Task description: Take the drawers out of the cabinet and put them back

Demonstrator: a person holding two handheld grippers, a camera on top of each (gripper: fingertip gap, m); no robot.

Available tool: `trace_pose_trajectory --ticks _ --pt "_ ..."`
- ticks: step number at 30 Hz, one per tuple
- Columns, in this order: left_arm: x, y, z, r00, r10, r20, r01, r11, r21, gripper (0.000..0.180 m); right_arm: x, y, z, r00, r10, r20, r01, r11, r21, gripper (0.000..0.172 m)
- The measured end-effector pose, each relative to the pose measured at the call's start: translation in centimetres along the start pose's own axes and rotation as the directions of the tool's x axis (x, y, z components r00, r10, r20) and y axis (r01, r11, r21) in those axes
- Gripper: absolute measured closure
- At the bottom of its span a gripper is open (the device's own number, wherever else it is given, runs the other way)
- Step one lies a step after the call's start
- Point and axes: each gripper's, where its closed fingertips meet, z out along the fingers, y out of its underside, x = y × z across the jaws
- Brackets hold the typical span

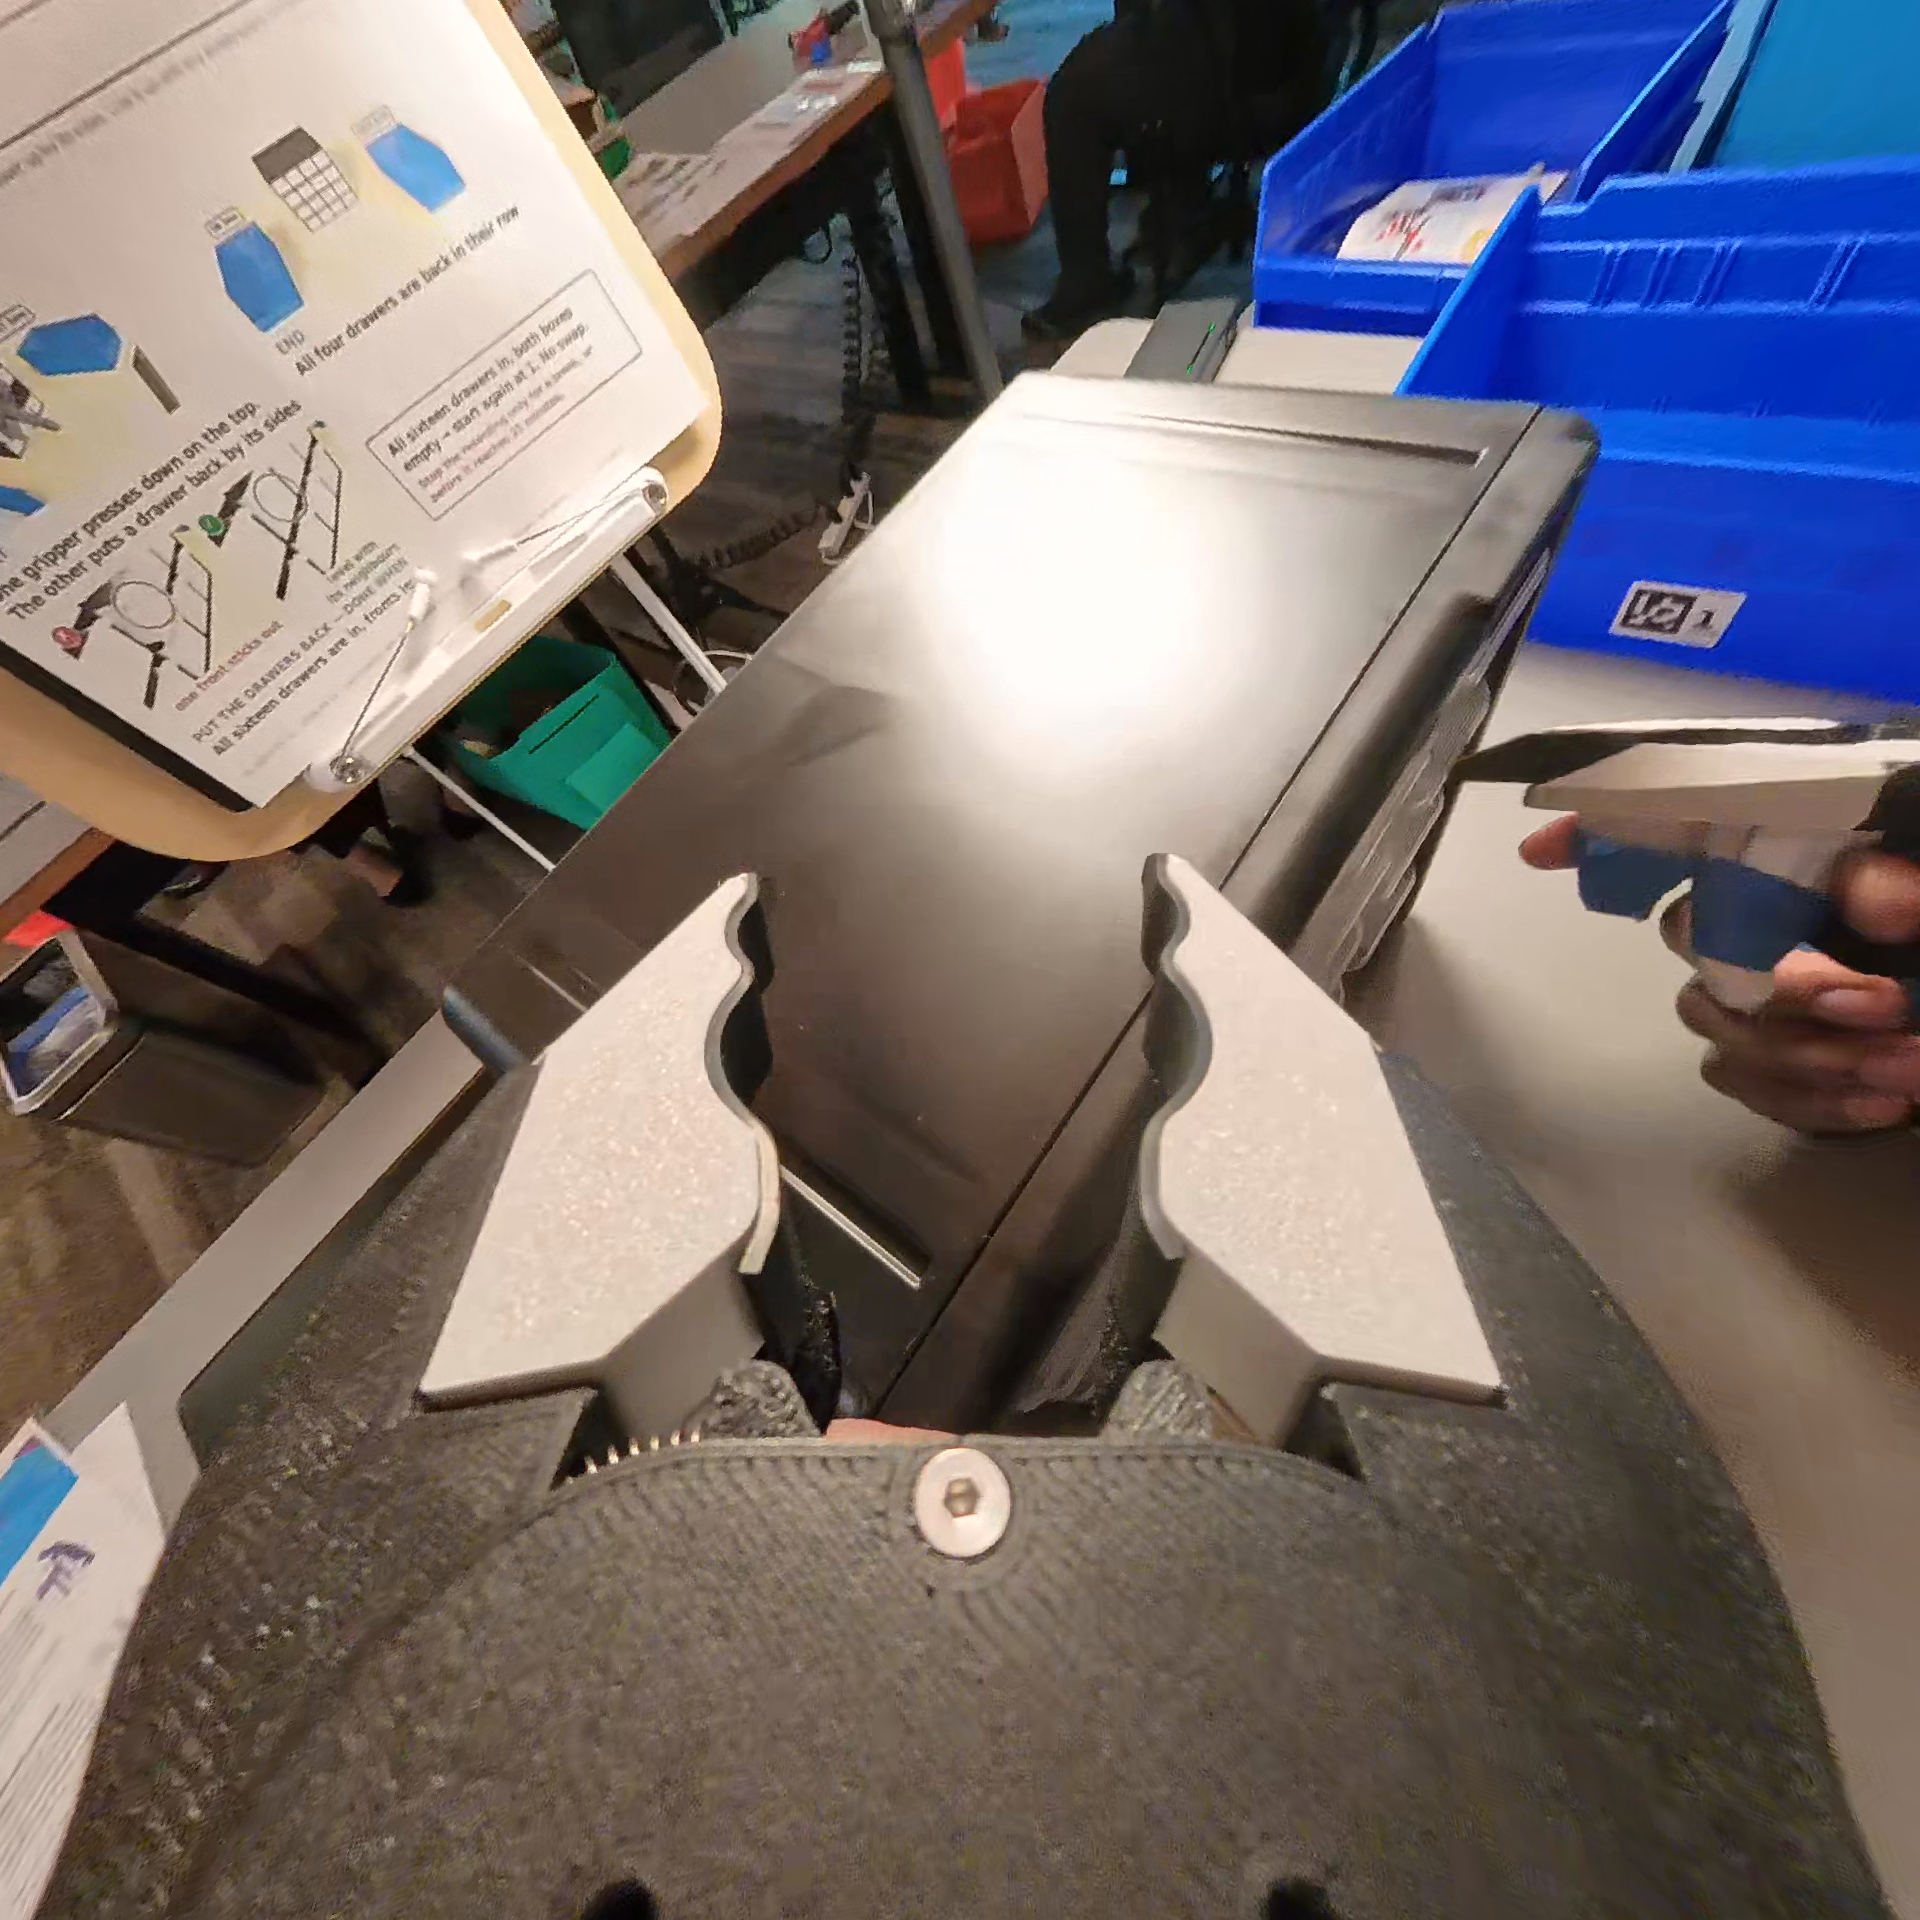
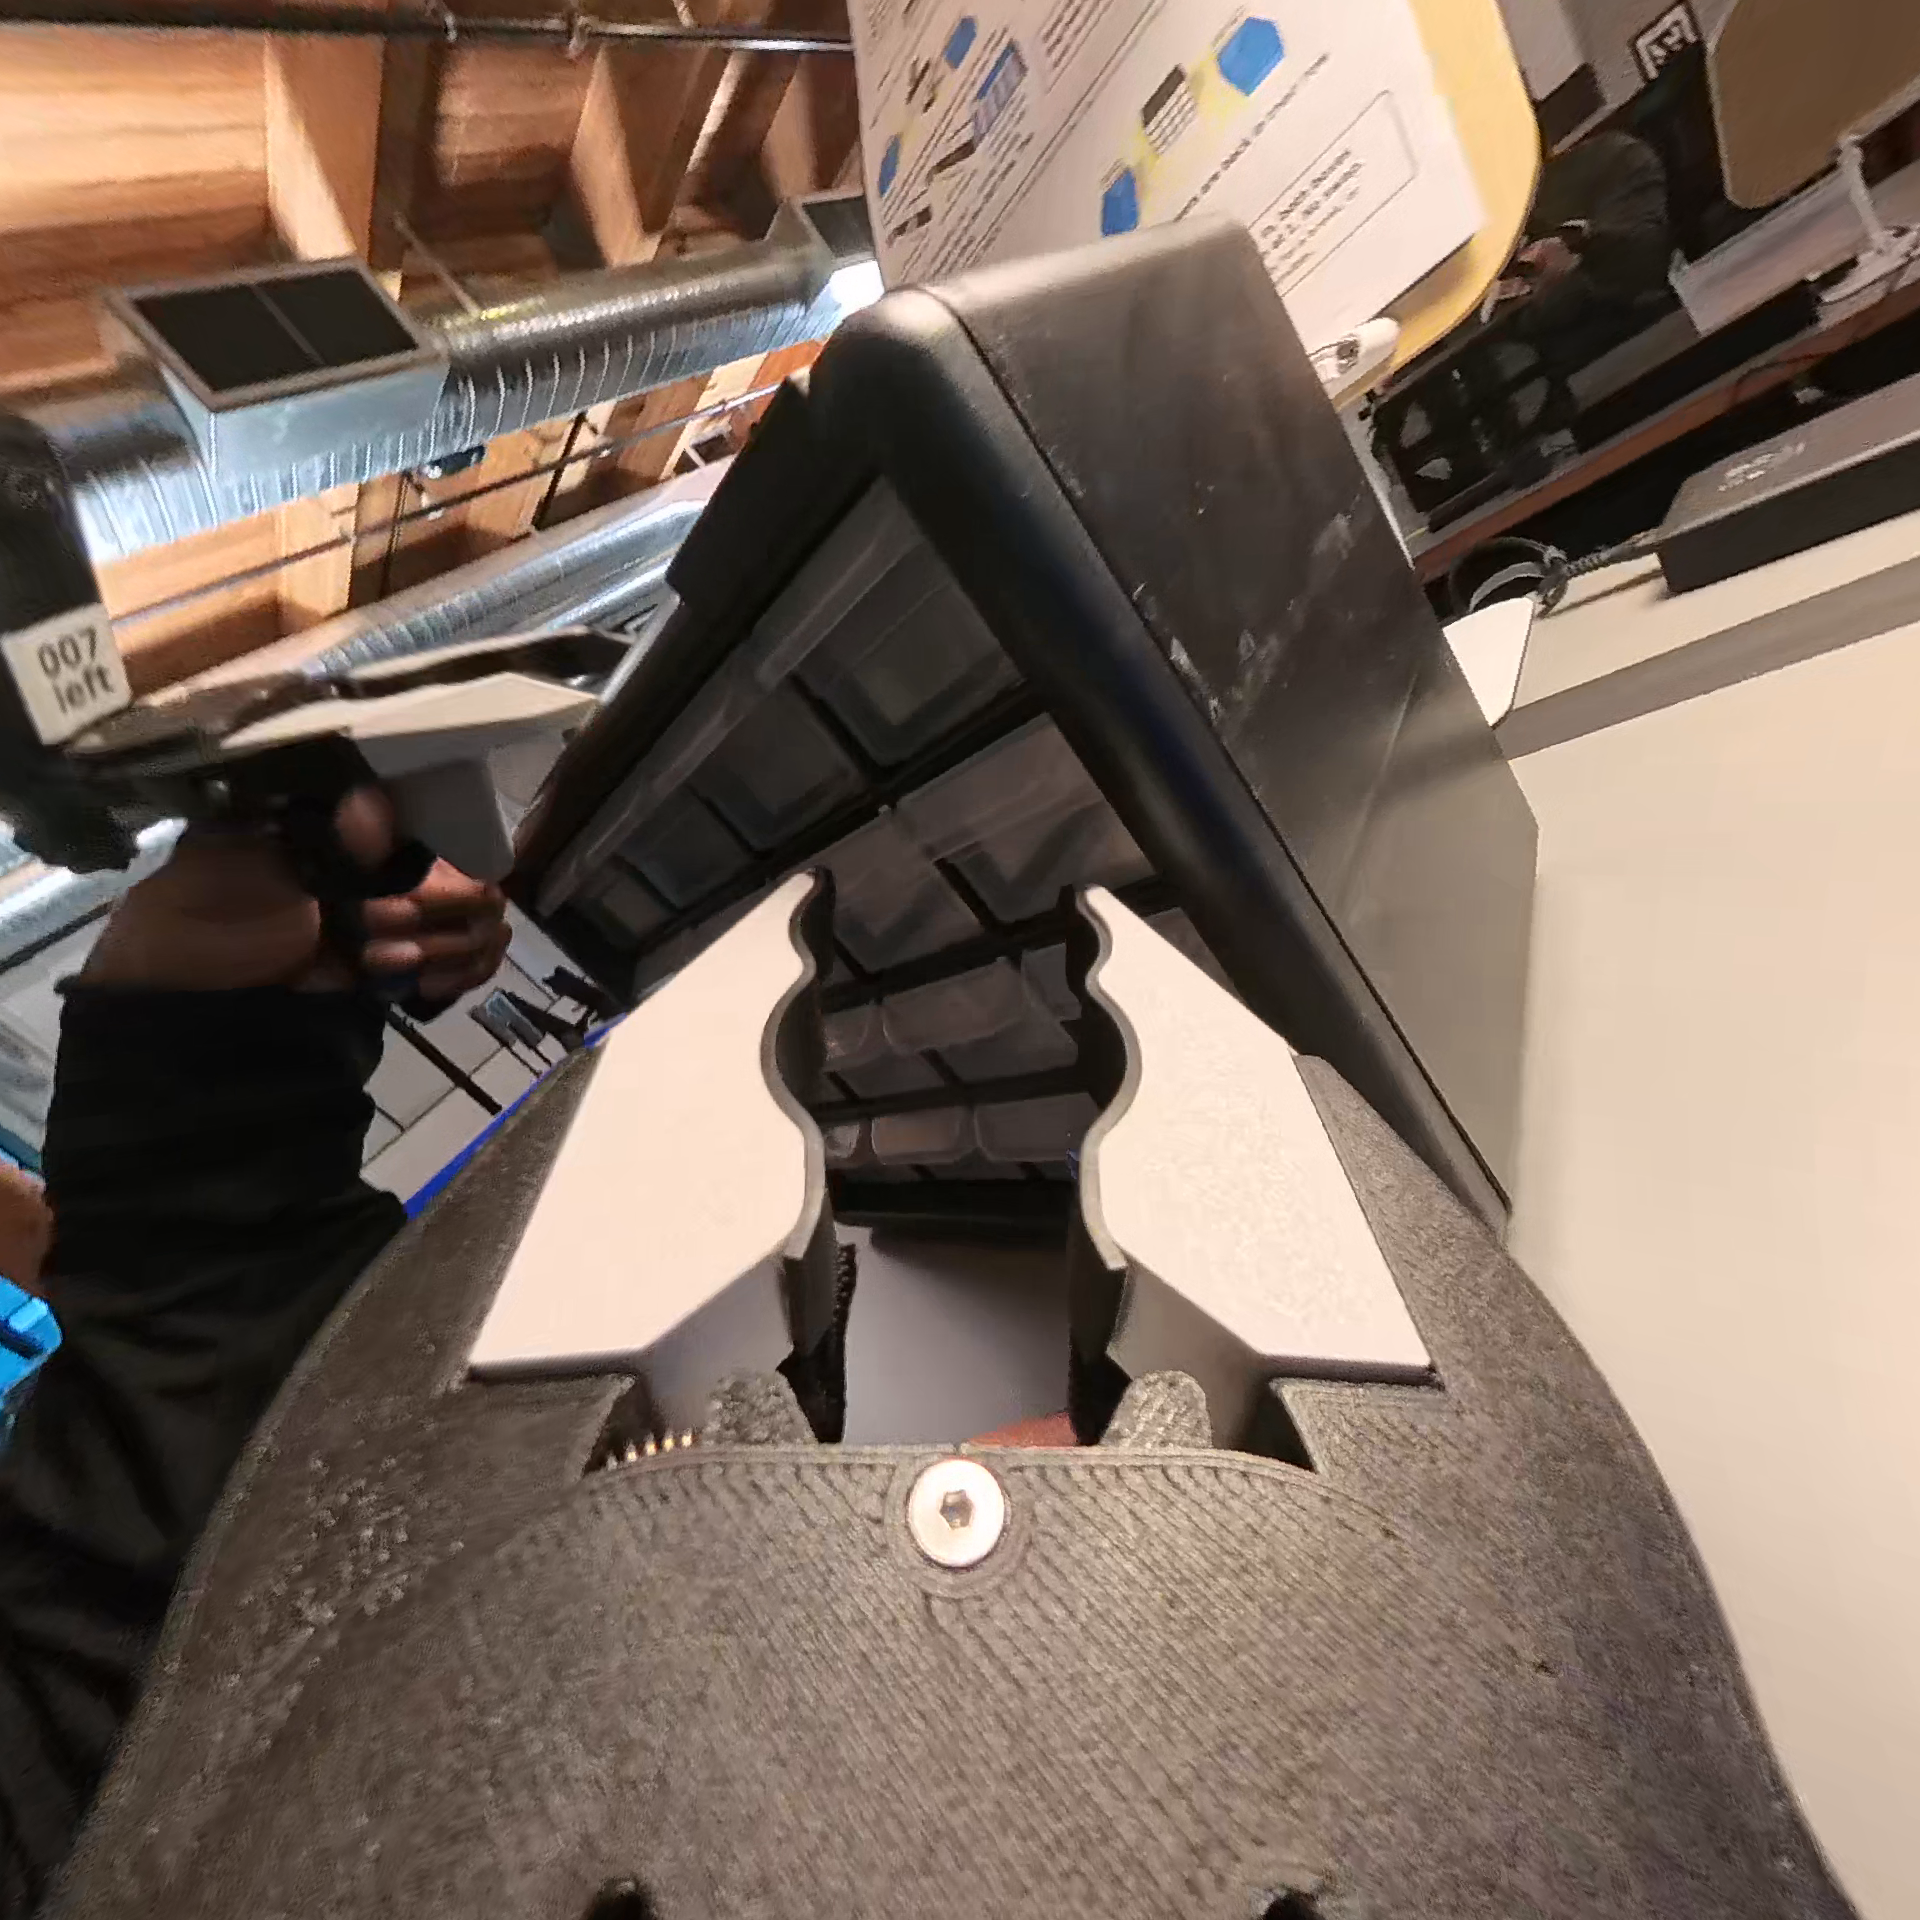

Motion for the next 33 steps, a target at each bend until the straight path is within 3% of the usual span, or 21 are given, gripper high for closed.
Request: trace_pose_trajectory --ticks 11,16,27,33 --pt "1.4 0.1 -0.4 0.994 0.02 -0.111 -0.018 1.0 0.023 0.109 0.8 -0.8 1.0 0.975 0.205 -0.084 -0.195 0.974 0.116 0.128" --pt "1.6 0.2 -0.6 0.992 0.037 -0.121 -0.034 0.999 0.023 0.114 1.4 -0.8 1.3 0.961 0.266 -0.082 -0.252 0.956 0.148 0.15" --pt "2.3 0.5 -1.1 0.984 0.1 -0.147 -0.097 0.995 0.024 0.121 0.9 -1.1 1.6 0.956 0.293 0.018 -0.292 0.944 0.155 0.158" --pt "3.0 1.2 -1.2 0.969 0.204 -0.138 -0.206 0.979 -0.002 0.12 0.9 -1.0 1.6 0.956 0.292 0.03 -0.293 0.946 0.14 0.16"
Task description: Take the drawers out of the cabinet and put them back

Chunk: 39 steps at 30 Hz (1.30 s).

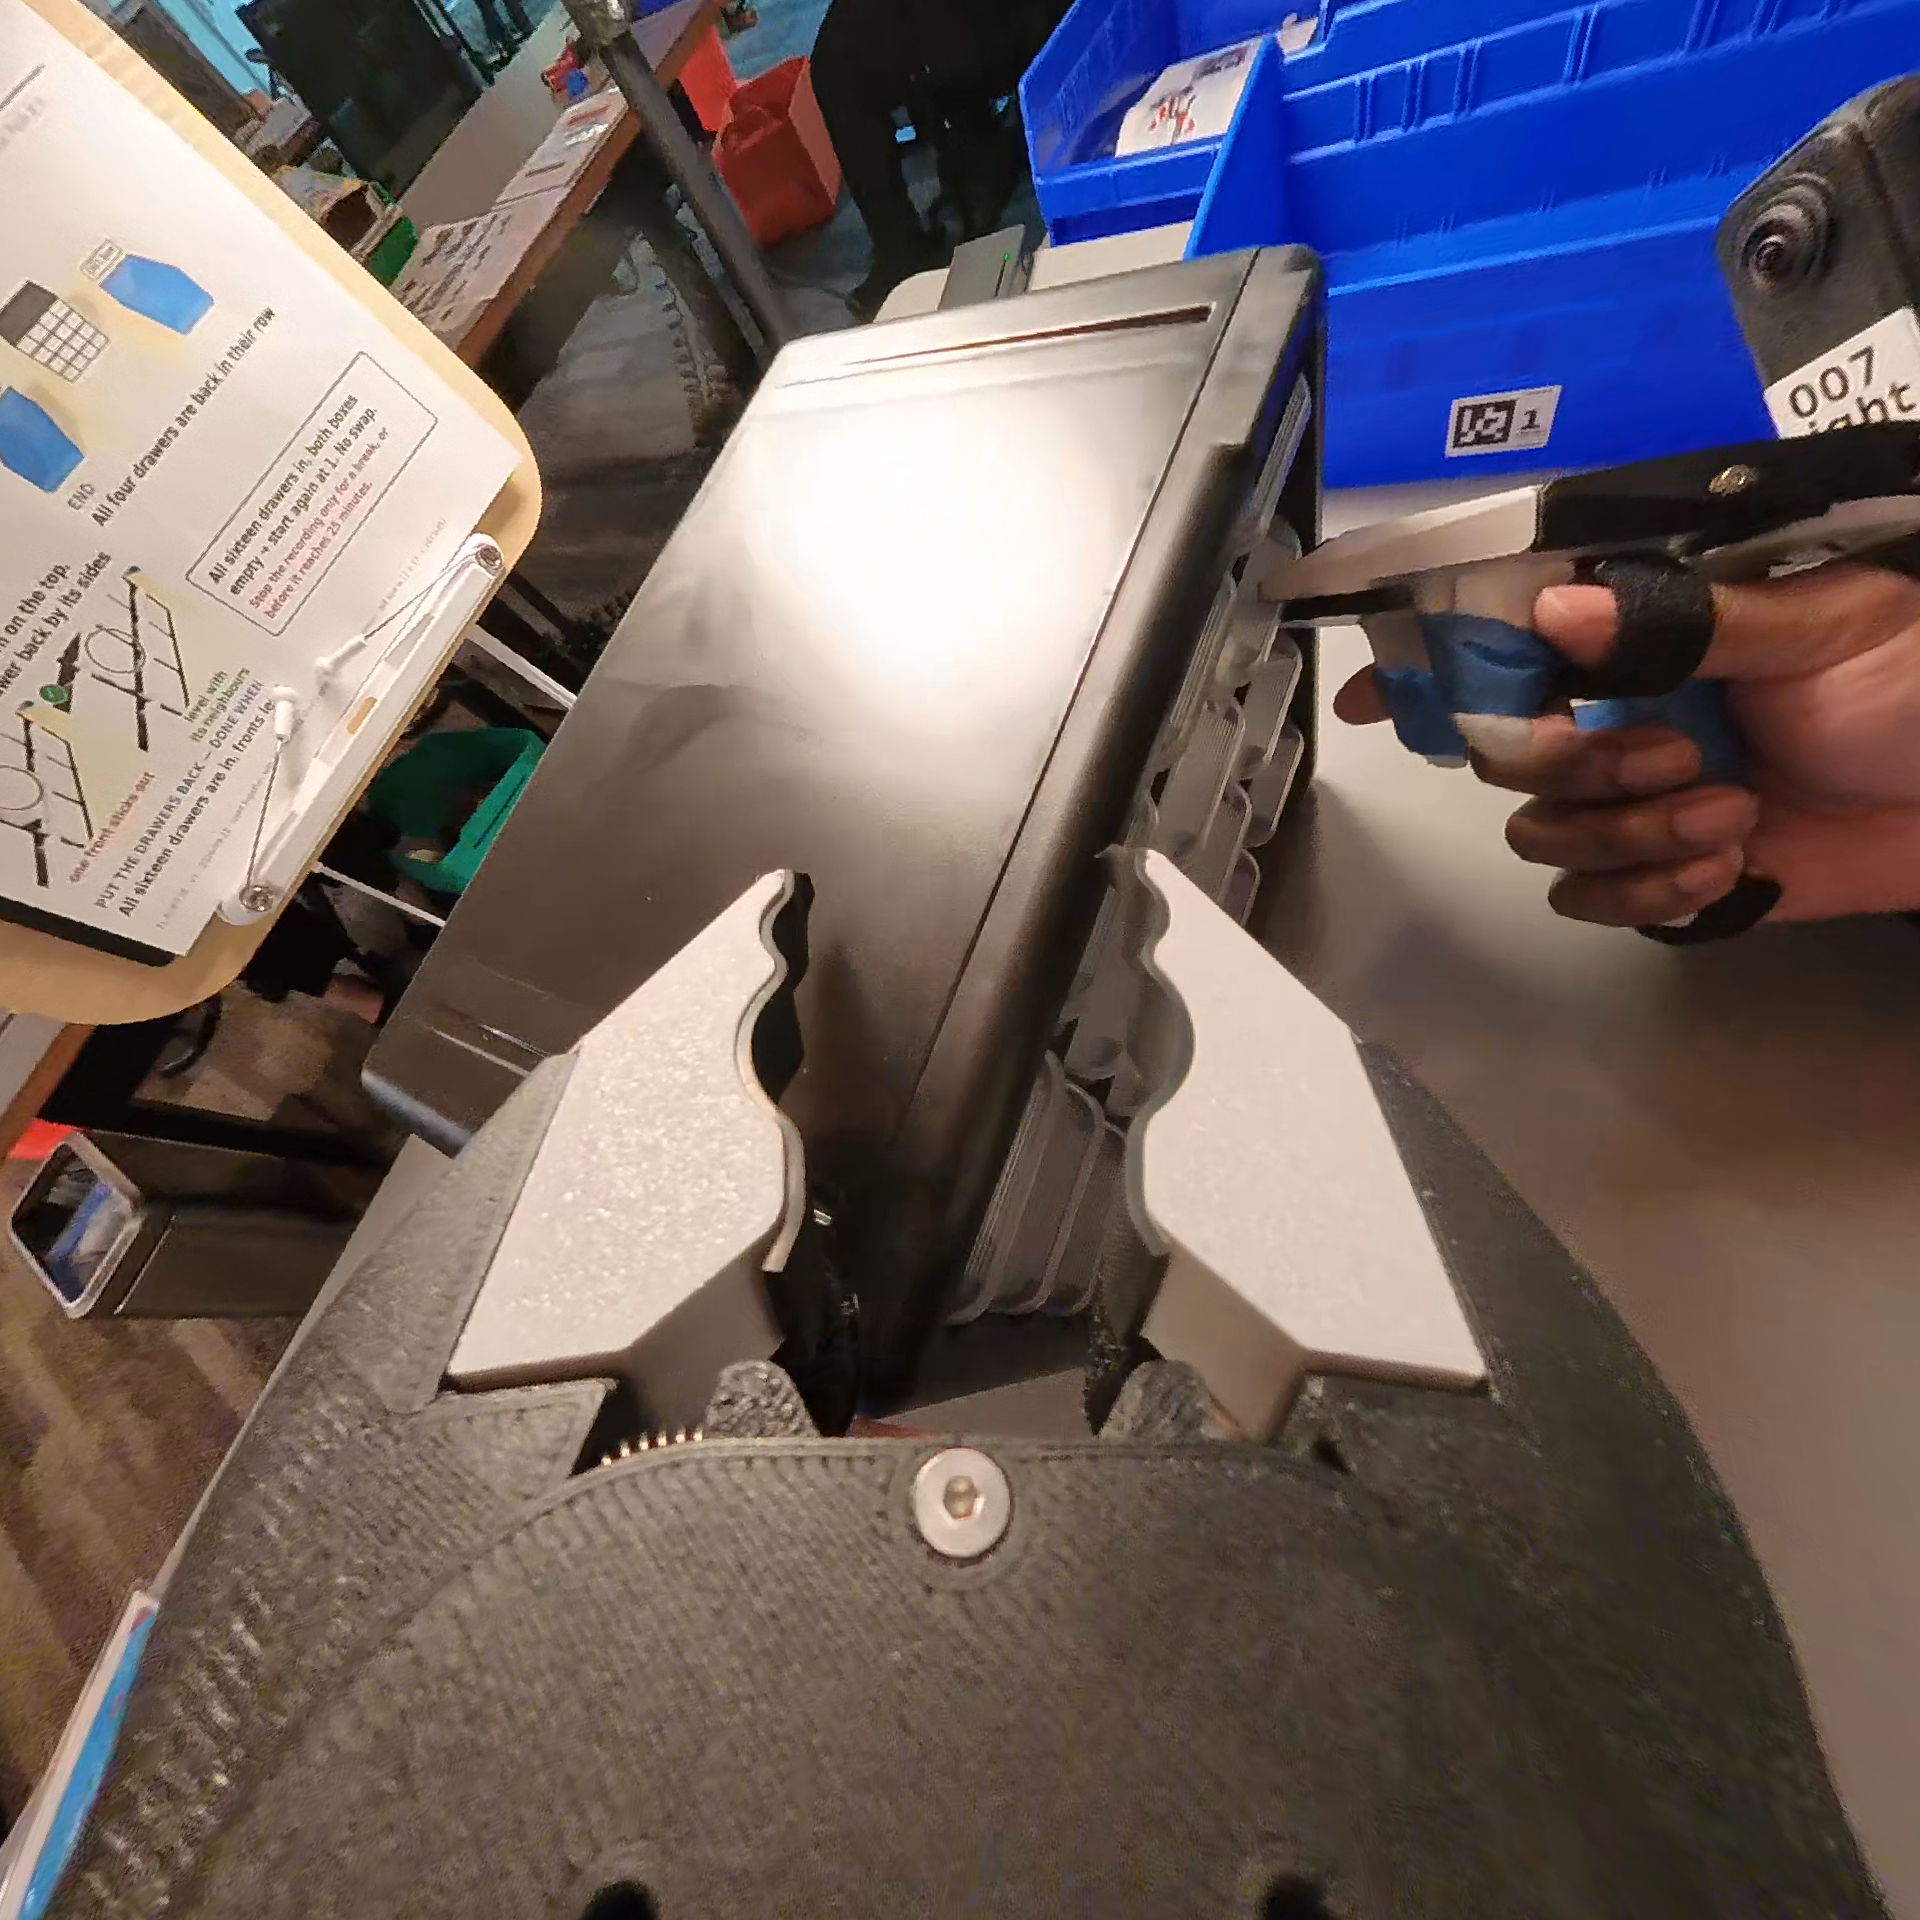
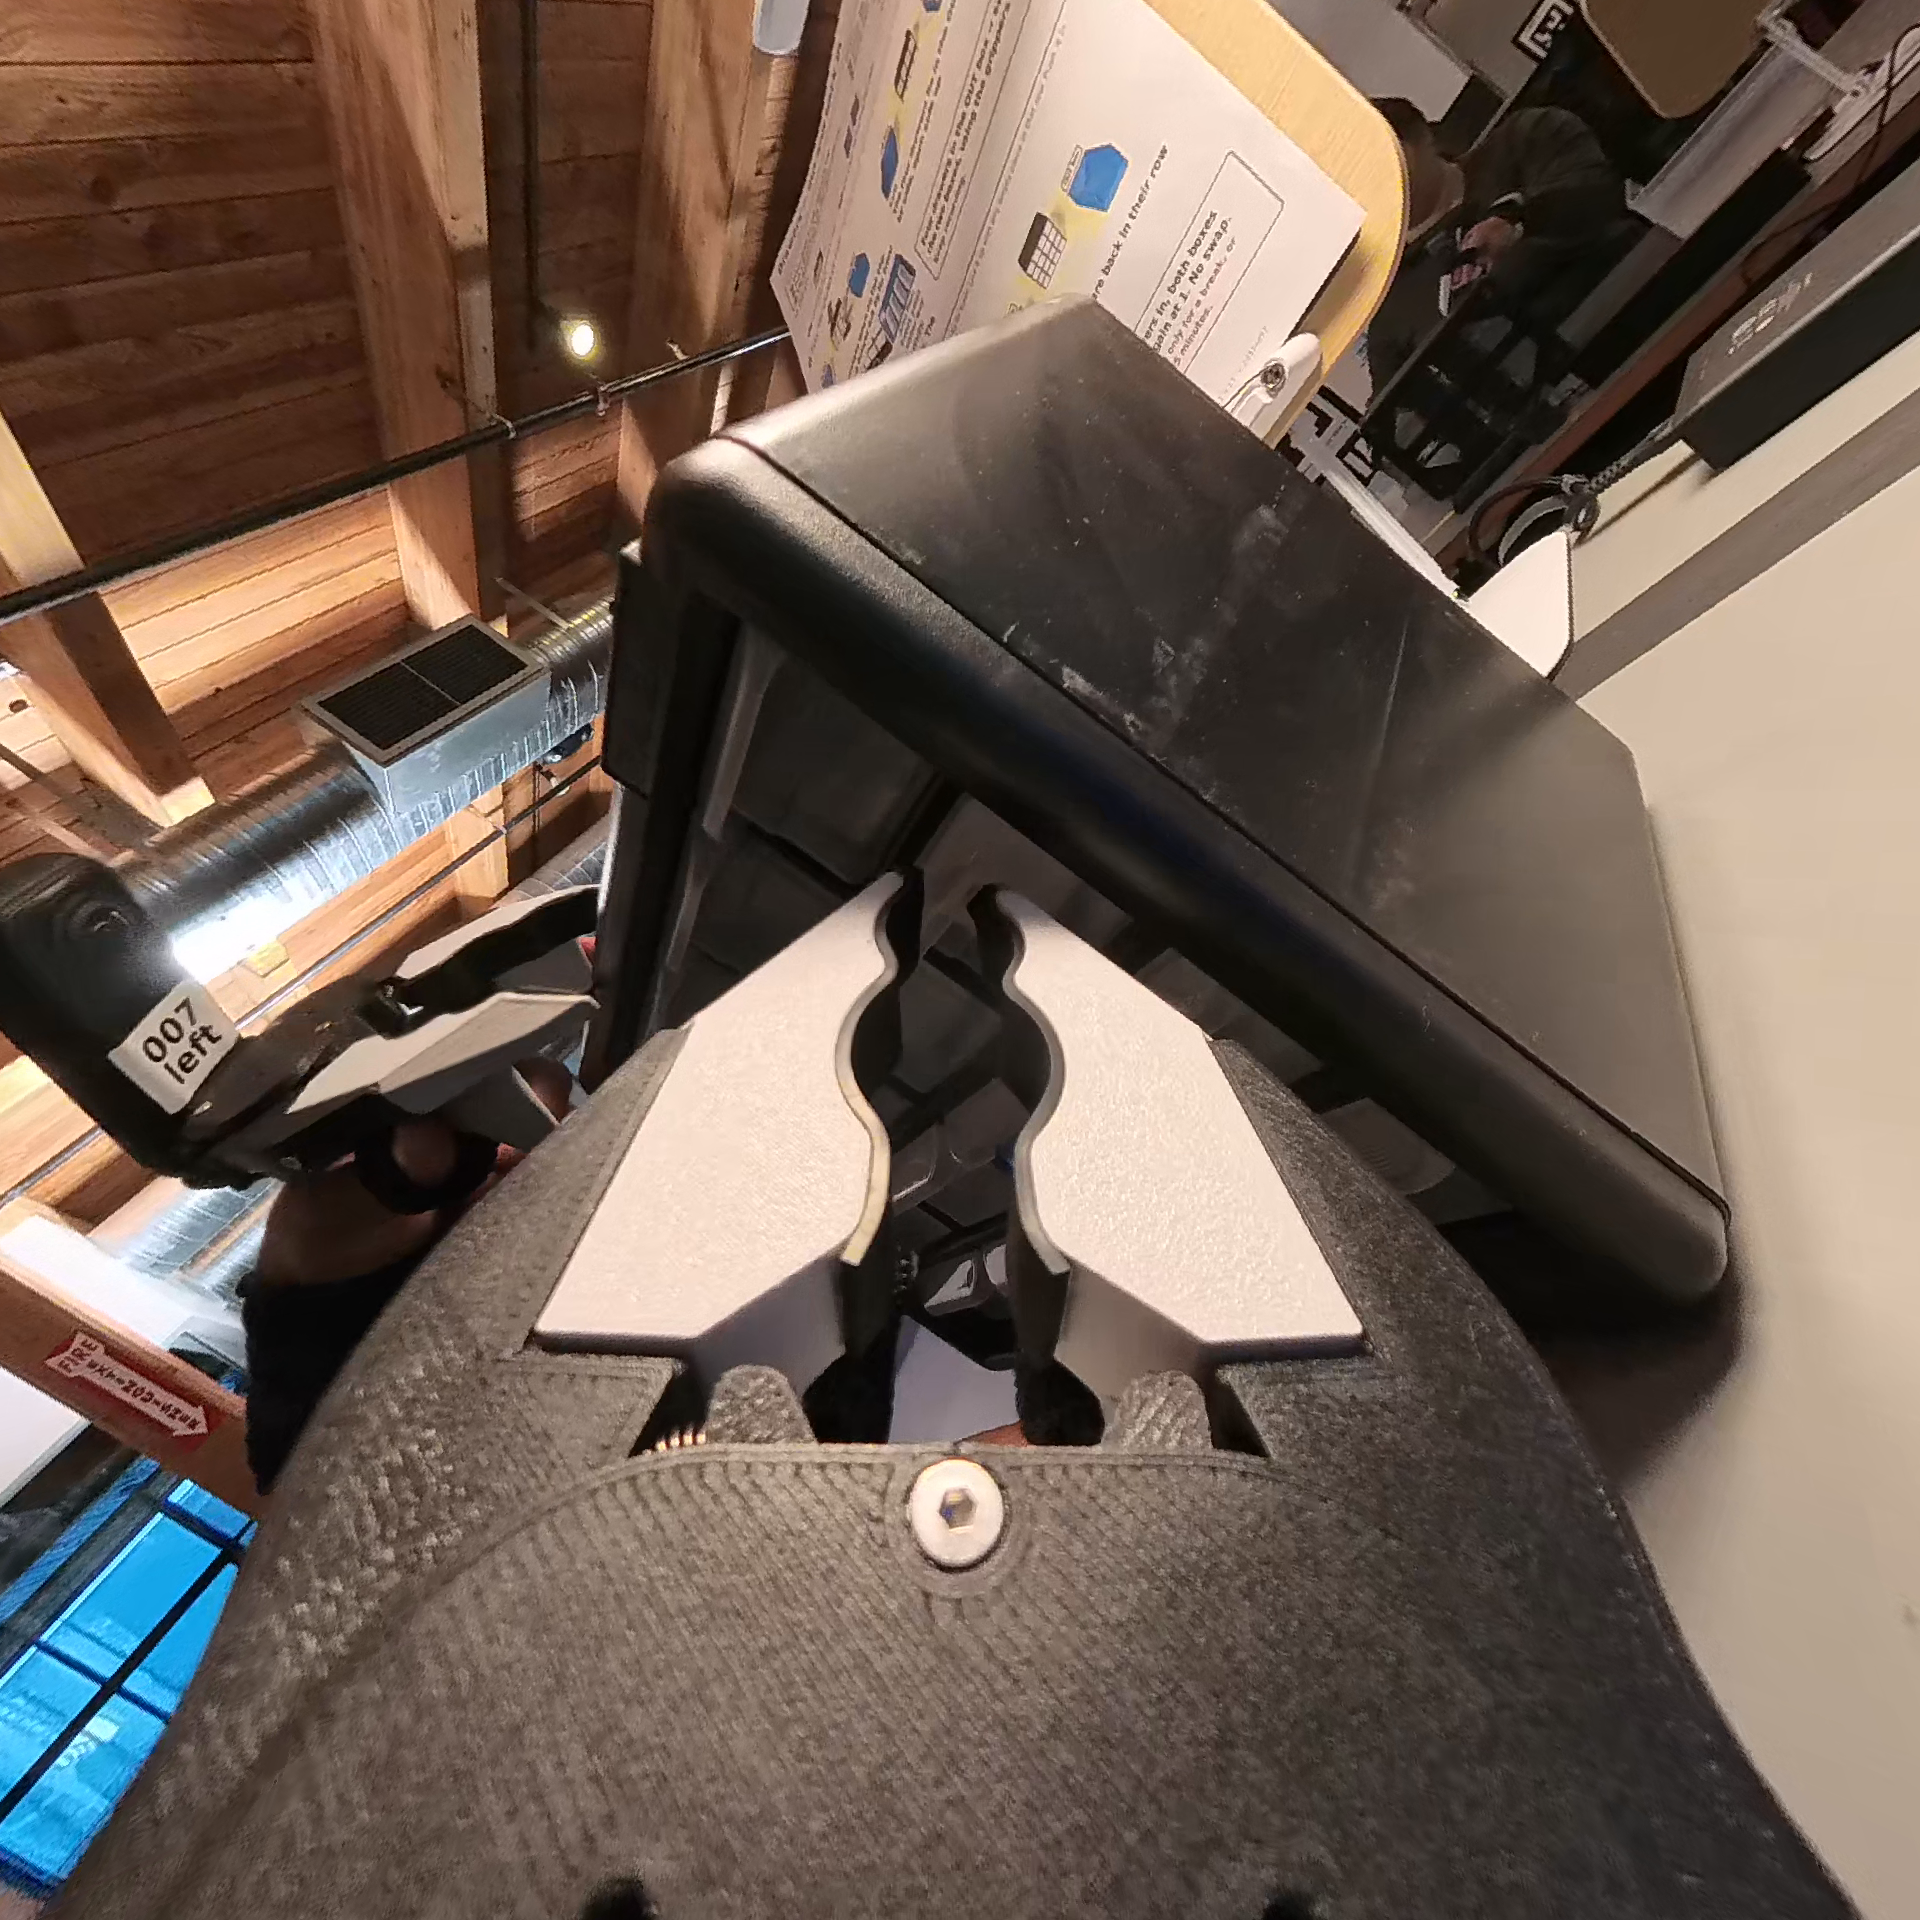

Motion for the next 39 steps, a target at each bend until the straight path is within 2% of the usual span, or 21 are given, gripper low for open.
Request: trace_pose_trajectory --ticks 7,12,19,24,30,33,37,39 --pt "0.0 0.4 0.4 0.998 0.039 0.04 -0.037 0.998 -0.052 0.114 -0.2 0.2 -0.2 1.0 0.01 0.013 -0.01 1.0 -0.015 0.162" --pt "0.3 0.4 0.4 0.997 0.061 0.045 -0.058 0.996 -0.067 0.124 -0.8 0.5 -1.1 0.999 0.034 0.031 -0.033 0.999 -0.028 0.163" --pt "0.3 0.4 0.4 0.997 0.061 0.044 -0.058 0.996 -0.064 0.124 -2.8 1.6 -4.6 0.993 0.094 0.071 -0.093 0.996 -0.014 0.164" --pt "0.3 0.3 0.4 0.997 0.06 0.042 -0.057 0.996 -0.062 0.124 -3.8 2.3 -6.9 0.996 0.045 0.074 -0.045 0.999 -0.01 0.163" --pt "0.3 0.3 0.3 0.997 0.058 0.042 -0.056 0.997 -0.059 0.124 -3.5 2.7 -7.4 0.998 -0.056 0.042 0.058 0.997 -0.044 0.16" --pt "0.3 0.3 0.3 0.998 0.056 0.039 -0.053 0.997 -0.054 0.124 -2.8 3.2 -8.0 0.993 -0.121 -0.014 0.12 0.989 -0.09 0.15" --pt "0.3 0.2 0.2 0.999 0.044 0.032 -0.042 0.998 -0.047 0.123 -1.2 3.3 -9.9 0.939 -0.33 -0.092 0.308 0.931 -0.196 0.141" --pt "0.3 0.2 0.2 0.999 0.042 0.031 -0.041 0.998 -0.047 0.123 -1.2 1.8 -10.8 0.852 -0.518 -0.082 0.491 0.843 -0.222 0.138"
